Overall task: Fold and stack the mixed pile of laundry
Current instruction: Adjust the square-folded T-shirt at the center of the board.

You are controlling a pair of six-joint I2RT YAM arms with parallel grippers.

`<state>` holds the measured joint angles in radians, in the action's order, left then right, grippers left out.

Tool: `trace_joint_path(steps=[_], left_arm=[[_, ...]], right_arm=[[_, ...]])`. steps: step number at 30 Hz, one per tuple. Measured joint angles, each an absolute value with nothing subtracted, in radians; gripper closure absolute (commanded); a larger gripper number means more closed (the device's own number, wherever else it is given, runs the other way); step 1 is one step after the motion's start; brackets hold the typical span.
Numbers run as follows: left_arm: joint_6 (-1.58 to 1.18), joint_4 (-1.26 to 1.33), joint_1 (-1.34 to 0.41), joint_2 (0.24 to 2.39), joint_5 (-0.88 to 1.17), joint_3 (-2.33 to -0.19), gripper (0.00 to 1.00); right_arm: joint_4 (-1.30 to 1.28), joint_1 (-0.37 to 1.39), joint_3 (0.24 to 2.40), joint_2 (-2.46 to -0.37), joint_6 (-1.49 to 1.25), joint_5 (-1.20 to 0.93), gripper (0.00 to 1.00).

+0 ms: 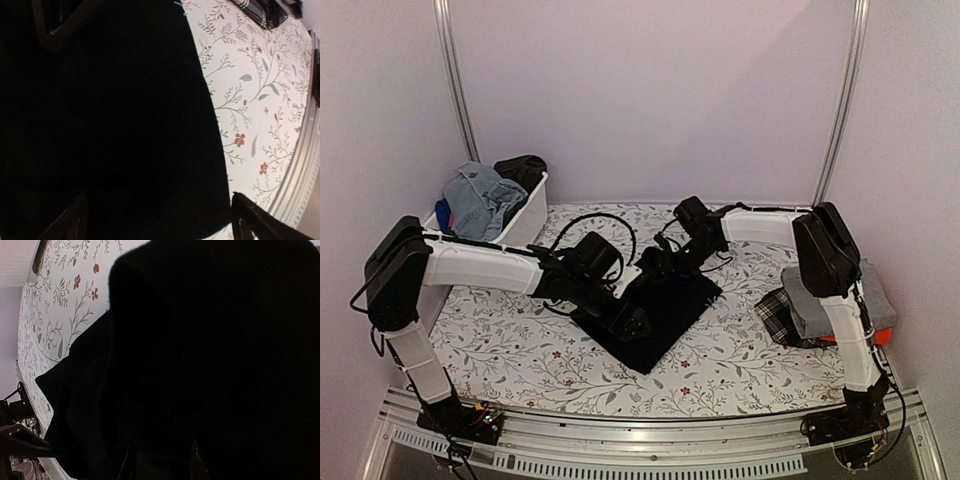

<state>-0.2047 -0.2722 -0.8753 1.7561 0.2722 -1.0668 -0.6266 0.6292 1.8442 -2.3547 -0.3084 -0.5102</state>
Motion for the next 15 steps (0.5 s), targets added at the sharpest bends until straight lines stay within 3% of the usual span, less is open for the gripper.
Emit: trace_joint_path(steps=[8,15], left_arm=[[-0.216,-0.383,-0.852,1.842,-0.115,-1.106,0.0],[-0.319,-0.365,-0.573,1.627,-0.19,-0.981,0.0]], right_arm=[[-0.558,0.64,1.622,-2.23,-0.303,-0.487,0.62],[-0.514,0.697,1.344,-2.042,-0.344,-0.476,0.59]])
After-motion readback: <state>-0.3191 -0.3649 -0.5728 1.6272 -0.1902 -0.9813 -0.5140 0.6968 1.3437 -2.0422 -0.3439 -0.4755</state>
